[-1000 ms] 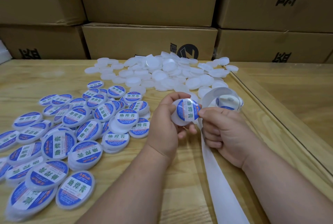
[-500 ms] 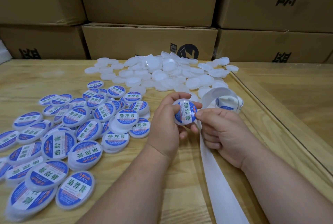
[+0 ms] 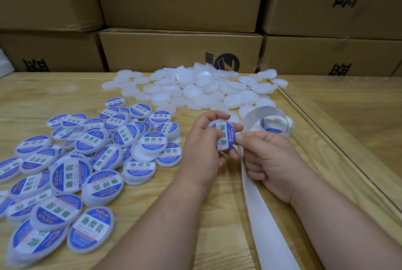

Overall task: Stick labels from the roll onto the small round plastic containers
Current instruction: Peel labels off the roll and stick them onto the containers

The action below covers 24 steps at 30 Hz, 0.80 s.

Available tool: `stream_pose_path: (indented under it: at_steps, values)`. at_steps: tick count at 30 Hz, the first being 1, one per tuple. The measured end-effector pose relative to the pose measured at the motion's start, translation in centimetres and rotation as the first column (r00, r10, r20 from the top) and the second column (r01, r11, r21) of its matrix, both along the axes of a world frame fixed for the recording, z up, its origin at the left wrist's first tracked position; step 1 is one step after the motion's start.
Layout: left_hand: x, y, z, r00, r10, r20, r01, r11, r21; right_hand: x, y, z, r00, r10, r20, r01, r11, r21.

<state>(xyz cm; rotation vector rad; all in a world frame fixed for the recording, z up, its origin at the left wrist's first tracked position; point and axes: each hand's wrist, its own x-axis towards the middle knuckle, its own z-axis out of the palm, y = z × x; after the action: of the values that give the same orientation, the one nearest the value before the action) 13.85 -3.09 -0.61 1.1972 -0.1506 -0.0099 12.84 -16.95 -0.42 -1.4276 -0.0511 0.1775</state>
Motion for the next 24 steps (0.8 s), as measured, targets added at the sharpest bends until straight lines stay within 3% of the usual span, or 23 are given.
stream_pose_path:
  at_steps: [8,16,20,24]
  values:
    - [0.38,-0.3,-0.66,0.99,0.135,-0.029,-0.135,0.991,0.014,0.12,-0.12,-0.3,0.999,-0.038,-0.005,0.038,0.999,0.038]
    - [0.4,0.15,-0.6,0.974,0.226,-0.021,-0.223,0.97,0.095,0.44,-0.91,-0.45,0.994,-0.108,-0.01,0.108,0.968,0.226]
    - [0.09,0.41,0.0,0.979,0.193,-0.062,-0.192,0.981,0.027,0.54,-0.88,-0.52,0.994,-0.113,-0.005,0.111,0.966,0.235]
    - [0.0,0.15,-0.1,0.964,0.262,-0.053,-0.262,0.965,-0.004,0.62,-0.8,-0.47,0.995,-0.102,-0.01,0.102,0.968,0.23]
